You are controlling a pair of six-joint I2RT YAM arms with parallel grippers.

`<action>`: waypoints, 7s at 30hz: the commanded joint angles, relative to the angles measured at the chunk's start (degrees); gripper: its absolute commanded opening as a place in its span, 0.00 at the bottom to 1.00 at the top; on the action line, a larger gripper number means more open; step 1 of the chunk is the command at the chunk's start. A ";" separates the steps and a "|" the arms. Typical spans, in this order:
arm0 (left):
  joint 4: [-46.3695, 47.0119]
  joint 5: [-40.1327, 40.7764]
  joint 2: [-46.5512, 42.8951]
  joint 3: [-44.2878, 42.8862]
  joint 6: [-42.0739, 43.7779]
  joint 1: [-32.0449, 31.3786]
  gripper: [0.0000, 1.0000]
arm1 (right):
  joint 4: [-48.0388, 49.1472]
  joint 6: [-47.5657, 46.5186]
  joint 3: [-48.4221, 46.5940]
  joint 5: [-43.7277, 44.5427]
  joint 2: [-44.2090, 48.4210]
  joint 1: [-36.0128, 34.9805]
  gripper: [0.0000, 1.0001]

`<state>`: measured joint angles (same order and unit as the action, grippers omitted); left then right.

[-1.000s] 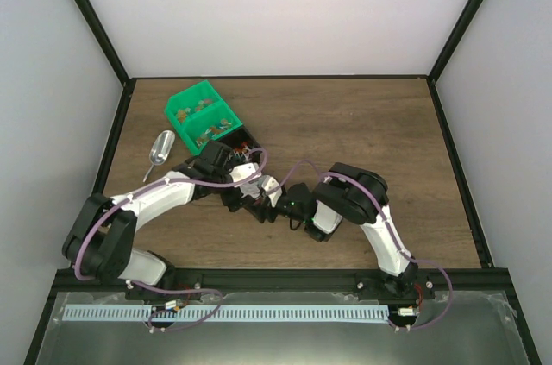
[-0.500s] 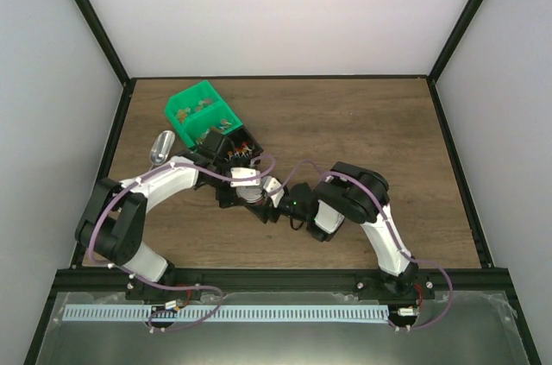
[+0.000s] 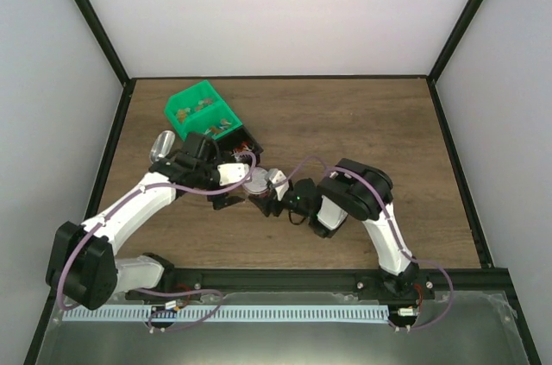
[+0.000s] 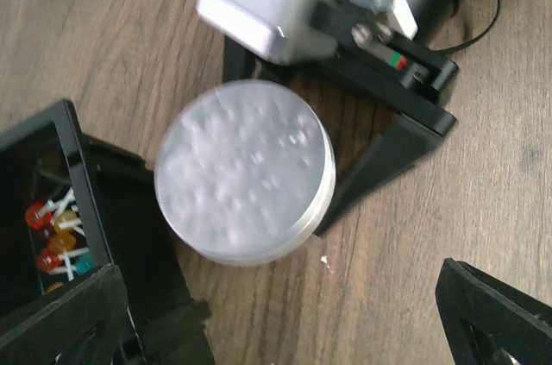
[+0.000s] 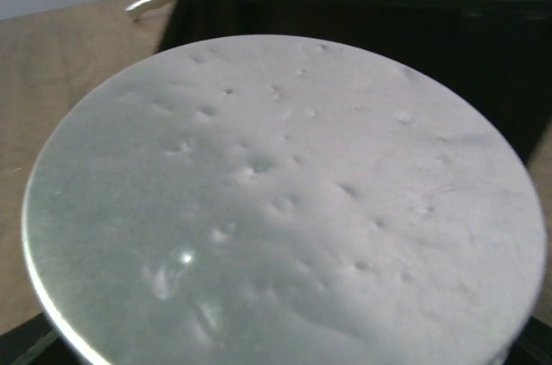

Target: Pack the candies

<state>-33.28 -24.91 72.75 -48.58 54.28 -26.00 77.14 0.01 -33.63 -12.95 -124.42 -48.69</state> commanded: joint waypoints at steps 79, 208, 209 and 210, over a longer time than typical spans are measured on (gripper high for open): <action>16.24 2.67 7.40 9.22 -26.40 -5.53 0.81 | -7.97 -0.11 0.81 -5.10 -2.59 -4.14 0.80; -2.81 -7.61 11.19 -22.98 -44.60 40.40 1.00 | -81.38 6.14 -27.17 -51.84 40.46 58.24 1.00; -2.07 -7.12 10.37 -21.24 -44.08 41.14 1.00 | -80.83 6.32 -25.70 -52.47 40.48 60.12 1.00; -1.27 -5.99 9.30 -19.23 -43.54 41.54 1.00 | -80.32 6.59 -24.15 -52.81 40.56 61.66 1.00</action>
<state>-36.23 -30.98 84.40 -73.17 8.73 13.43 -4.80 4.23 -61.73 -60.77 -83.92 7.31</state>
